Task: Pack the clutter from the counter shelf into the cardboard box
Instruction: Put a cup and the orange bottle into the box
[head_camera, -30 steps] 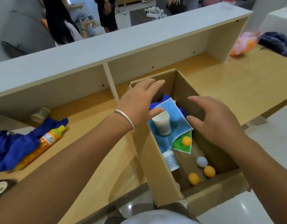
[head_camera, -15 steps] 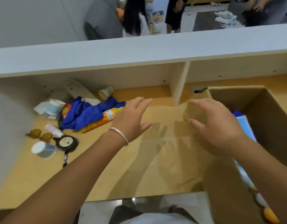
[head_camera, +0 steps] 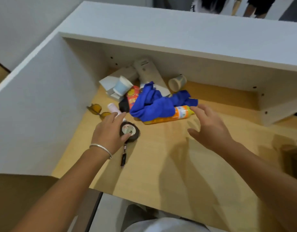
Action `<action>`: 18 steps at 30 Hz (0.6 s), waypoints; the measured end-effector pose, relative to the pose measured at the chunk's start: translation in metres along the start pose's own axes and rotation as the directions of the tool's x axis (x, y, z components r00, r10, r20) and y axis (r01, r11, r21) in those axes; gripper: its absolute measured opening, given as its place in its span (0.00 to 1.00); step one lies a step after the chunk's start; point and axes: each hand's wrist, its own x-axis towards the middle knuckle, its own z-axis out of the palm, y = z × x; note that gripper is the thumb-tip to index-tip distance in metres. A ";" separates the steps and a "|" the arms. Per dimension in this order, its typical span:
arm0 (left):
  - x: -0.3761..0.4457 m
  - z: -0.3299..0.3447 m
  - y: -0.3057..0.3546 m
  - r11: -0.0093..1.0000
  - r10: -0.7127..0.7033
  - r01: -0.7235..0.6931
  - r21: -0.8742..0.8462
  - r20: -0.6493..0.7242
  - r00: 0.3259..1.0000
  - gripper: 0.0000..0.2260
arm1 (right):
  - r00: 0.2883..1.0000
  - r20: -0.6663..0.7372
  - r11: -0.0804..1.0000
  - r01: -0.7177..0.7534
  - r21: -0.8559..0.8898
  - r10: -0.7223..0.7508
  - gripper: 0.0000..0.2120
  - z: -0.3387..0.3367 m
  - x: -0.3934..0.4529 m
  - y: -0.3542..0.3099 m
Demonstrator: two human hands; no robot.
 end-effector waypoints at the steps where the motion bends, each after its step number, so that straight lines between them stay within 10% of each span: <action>1: 0.000 0.001 -0.014 1.000 -0.022 0.022 0.010 0.003 1.000 0.33 | 1.000 0.011 1.000 0.012 -0.018 -0.011 0.37 0.010 0.010 -0.004; 12: -0.013 0.037 -0.076 0.984 -0.180 0.180 0.009 0.106 0.978 0.33 | 0.969 0.241 0.942 0.034 -0.334 0.050 0.44 0.074 0.083 0.003; 18: -0.007 0.039 -0.074 0.976 -0.187 0.194 -0.094 0.086 0.979 0.28 | 0.994 0.107 0.888 0.053 -0.458 -0.004 0.21 0.080 0.085 0.004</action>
